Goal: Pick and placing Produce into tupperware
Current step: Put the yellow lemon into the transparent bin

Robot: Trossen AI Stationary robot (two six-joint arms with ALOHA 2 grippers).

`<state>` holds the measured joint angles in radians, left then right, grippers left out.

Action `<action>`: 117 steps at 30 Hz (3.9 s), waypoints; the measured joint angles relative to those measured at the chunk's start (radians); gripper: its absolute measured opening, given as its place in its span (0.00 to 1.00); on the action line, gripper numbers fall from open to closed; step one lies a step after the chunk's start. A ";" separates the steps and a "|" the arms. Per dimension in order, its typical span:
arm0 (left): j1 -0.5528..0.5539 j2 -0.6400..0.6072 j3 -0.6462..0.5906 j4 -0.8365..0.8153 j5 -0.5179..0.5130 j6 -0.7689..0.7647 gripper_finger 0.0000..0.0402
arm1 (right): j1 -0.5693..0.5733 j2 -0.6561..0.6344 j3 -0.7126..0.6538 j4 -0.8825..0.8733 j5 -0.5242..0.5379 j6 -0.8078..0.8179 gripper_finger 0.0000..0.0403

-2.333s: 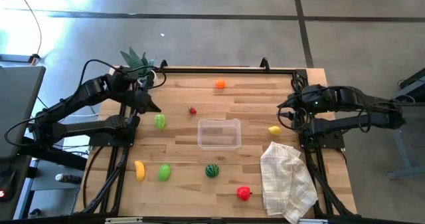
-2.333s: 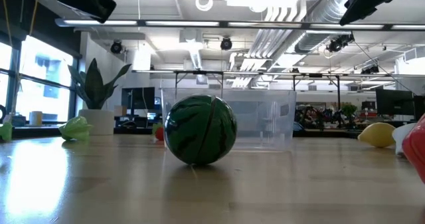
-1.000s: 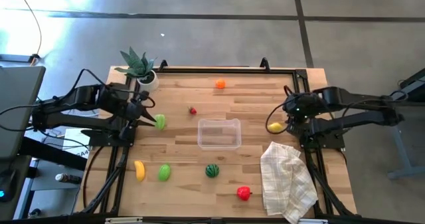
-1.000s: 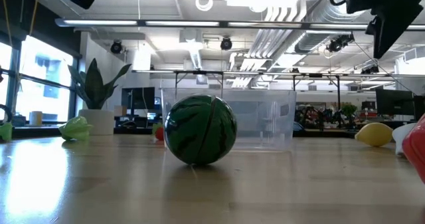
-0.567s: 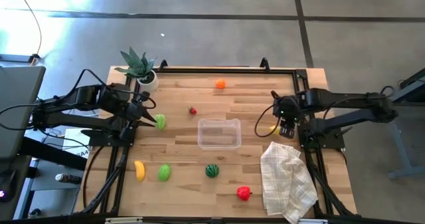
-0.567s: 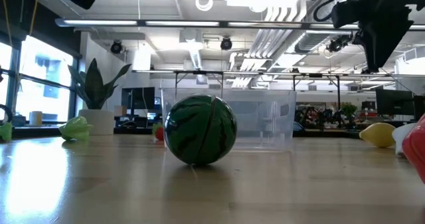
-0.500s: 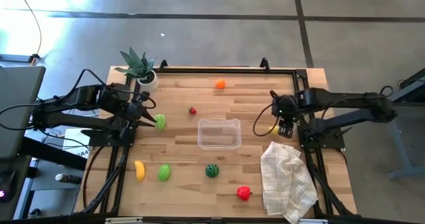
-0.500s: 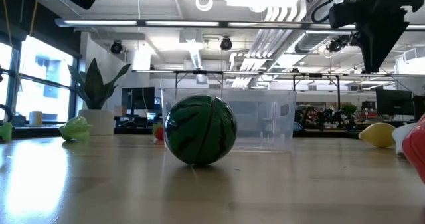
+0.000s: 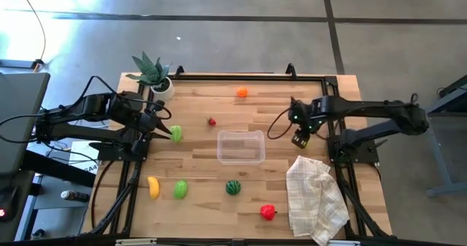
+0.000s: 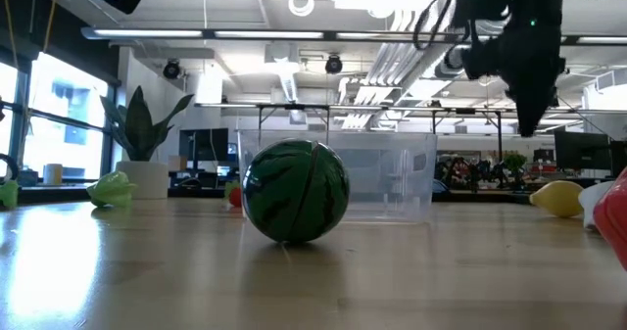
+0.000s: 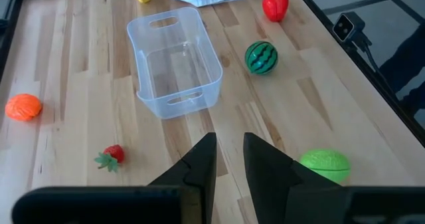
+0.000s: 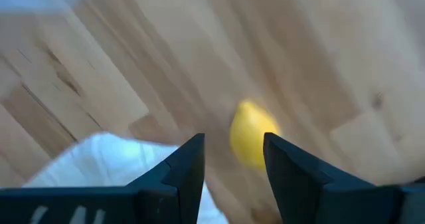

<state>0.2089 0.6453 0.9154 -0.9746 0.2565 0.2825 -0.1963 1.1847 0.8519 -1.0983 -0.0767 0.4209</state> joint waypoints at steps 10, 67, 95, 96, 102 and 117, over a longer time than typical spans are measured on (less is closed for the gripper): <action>0.000 0.000 0.000 0.000 0.000 0.000 0.17 | 0.000 -0.020 -0.089 -0.021 0.029 0.042 0.36; 0.000 0.000 0.000 0.000 0.000 0.000 0.17 | 0.000 0.242 -0.226 0.167 0.042 -0.037 0.56; 0.000 0.000 0.000 0.000 0.000 0.000 0.17 | 0.000 0.242 -0.228 0.157 0.043 -0.017 0.56; 0.000 0.000 0.000 0.000 0.000 0.000 0.17 | 0.000 0.242 -0.227 0.157 0.043 -0.017 0.56; 0.000 0.000 0.000 0.000 0.000 0.000 0.17 | 0.000 0.242 -0.227 0.157 0.043 -0.010 0.54; 0.000 0.000 0.000 0.000 0.000 0.000 0.17 | 0.000 0.242 -0.224 0.164 0.018 0.001 0.48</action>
<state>0.2091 0.6456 0.9154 -0.9745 0.2563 0.2829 -0.1961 1.4265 0.6276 -0.9340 -0.0583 0.4221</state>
